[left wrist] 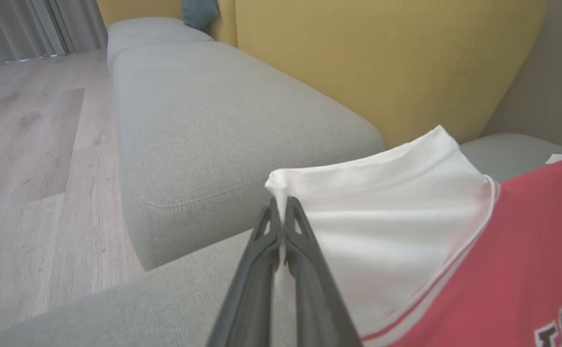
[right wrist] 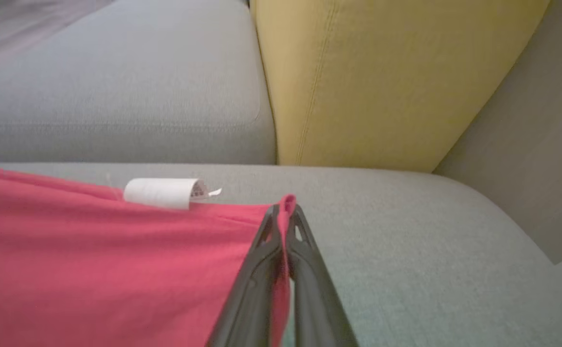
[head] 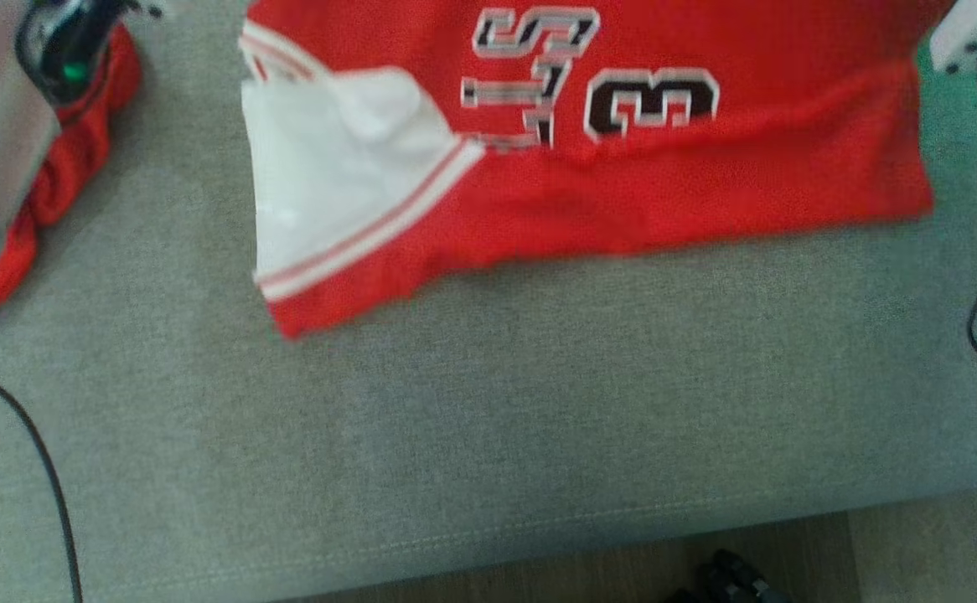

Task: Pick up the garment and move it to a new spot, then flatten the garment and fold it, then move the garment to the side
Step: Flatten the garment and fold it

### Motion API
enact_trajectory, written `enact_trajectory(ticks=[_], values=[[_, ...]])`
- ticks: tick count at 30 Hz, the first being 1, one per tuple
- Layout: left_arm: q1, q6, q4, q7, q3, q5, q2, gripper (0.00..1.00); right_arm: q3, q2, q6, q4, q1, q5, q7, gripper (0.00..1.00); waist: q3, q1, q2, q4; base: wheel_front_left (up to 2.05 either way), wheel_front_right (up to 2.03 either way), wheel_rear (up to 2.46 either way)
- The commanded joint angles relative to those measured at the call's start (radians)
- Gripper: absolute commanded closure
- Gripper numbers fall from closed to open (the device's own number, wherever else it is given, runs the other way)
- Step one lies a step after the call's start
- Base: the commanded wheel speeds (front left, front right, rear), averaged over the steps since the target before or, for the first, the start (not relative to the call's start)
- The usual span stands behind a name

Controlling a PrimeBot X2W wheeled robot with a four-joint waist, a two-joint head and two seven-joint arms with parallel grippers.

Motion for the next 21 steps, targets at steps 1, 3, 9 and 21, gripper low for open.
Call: enact_trajectory(ticks=[1,3,9,21], values=[[-0.074,0.011,0.006,-0.014,0.051,0.013,0.033,1.00,-0.012,0.012,0.007,-0.022,-0.033,-0.016,-0.025,1.00,0.004,0.0000,0.0000,-0.003,0.00,0.00,0.00],[-0.094,0.015,0.023,-0.024,0.061,0.021,0.023,1.00,-0.034,0.030,0.007,-0.014,-0.057,-0.040,-0.063,1.00,0.008,0.0000,0.0000,-0.004,0.00,0.00,0.00],[-0.114,0.009,0.066,-0.036,0.068,0.044,-0.018,1.00,-0.076,0.072,0.007,0.039,-0.103,-0.088,-0.128,1.00,0.010,0.0000,0.0000,0.002,0.00,0.00,0.00],[0.048,-0.030,-0.014,-0.041,0.006,0.096,-0.001,1.00,0.029,0.043,0.007,0.168,-0.005,-0.027,-0.135,1.00,-0.111,0.0000,0.0000,0.030,0.00,0.00,0.00]])
